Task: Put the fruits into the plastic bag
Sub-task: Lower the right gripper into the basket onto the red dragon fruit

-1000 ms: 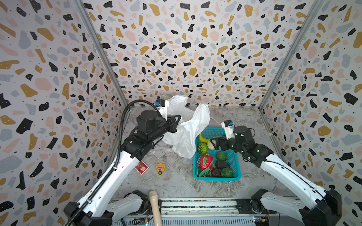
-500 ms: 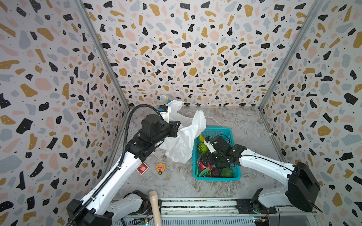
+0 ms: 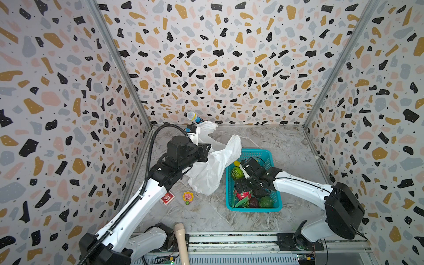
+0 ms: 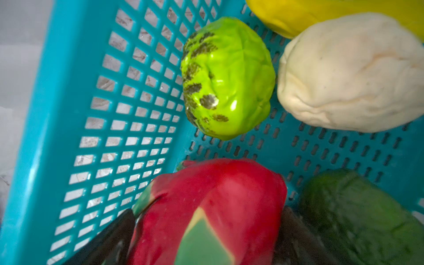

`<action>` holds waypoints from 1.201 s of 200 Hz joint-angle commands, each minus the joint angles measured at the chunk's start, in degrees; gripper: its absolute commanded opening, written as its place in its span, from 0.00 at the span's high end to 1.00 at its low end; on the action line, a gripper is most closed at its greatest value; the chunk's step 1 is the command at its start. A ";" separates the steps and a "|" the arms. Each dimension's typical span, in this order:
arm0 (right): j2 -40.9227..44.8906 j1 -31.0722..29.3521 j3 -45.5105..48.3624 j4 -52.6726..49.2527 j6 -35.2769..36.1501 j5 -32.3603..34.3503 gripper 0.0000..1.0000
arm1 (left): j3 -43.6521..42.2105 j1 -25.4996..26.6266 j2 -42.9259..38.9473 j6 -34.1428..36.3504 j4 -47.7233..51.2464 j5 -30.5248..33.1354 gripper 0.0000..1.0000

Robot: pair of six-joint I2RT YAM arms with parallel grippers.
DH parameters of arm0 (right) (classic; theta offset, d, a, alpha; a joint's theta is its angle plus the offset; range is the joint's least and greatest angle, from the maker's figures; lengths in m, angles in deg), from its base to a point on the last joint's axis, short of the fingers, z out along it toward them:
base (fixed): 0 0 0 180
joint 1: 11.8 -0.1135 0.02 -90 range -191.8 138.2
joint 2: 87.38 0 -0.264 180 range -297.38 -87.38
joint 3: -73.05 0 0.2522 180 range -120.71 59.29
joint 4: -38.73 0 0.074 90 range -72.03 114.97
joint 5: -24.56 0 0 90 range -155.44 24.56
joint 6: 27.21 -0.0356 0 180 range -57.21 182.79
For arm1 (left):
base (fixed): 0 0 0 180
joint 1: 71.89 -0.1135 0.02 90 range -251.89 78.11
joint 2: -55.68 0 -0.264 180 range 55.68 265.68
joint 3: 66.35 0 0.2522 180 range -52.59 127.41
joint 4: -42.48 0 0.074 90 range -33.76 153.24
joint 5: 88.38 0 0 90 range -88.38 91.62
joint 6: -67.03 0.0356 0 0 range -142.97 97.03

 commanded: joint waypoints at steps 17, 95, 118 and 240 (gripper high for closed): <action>-0.71 0.85 0.89 -10.54 1.72 3.41 0.01 | -0.63 -0.20 -0.96 -0.07 -2.82 0.21 1.00; 1.15 3.26 -0.26 -14.72 2.91 -0.03 0.01 | -1.64 -0.20 -0.56 -0.57 -5.00 -0.32 1.00; -0.83 4.98 1.98 -12.44 2.61 -4.72 0.01 | -2.59 -0.19 -0.86 -0.86 -5.37 -0.40 1.00; -13.20 3.74 3.68 -4.55 3.17 -4.94 0.01 | -3.65 -0.20 -0.82 -2.35 -7.66 -1.59 1.00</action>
